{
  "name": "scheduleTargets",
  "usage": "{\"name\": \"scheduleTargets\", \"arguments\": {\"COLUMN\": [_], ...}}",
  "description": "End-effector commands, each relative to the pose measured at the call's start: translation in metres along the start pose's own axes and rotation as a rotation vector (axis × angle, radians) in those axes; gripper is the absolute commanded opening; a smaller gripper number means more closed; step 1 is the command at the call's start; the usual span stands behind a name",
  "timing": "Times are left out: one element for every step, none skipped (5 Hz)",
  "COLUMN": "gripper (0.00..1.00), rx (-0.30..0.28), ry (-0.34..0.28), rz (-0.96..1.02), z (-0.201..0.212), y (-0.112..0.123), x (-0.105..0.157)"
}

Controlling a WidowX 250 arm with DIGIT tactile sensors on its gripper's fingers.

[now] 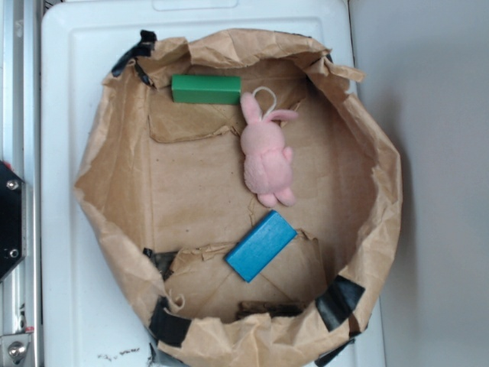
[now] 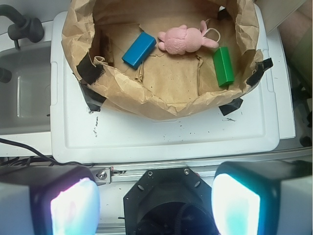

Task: Grab the wood chip.

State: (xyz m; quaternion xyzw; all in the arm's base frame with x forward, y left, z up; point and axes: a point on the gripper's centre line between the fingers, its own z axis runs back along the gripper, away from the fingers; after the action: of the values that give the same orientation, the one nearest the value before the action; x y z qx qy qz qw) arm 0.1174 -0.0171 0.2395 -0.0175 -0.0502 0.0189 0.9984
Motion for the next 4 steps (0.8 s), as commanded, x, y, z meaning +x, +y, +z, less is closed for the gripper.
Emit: {"name": "scheduleTargets", "arguments": {"gripper": [1.0, 1.0, 1.0, 1.0], "rx": [0.0, -0.09, -0.138, -0.134], "ry": [0.0, -0.024, -0.129, -0.092], "rz": [0.0, 0.007, 0.021, 0.055], "z": [0.0, -0.003, -0.016, -0.032], "y": [0.0, -0.01, -0.005, 0.004], "x": [0.0, 0.009, 0.043, 0.079]}}
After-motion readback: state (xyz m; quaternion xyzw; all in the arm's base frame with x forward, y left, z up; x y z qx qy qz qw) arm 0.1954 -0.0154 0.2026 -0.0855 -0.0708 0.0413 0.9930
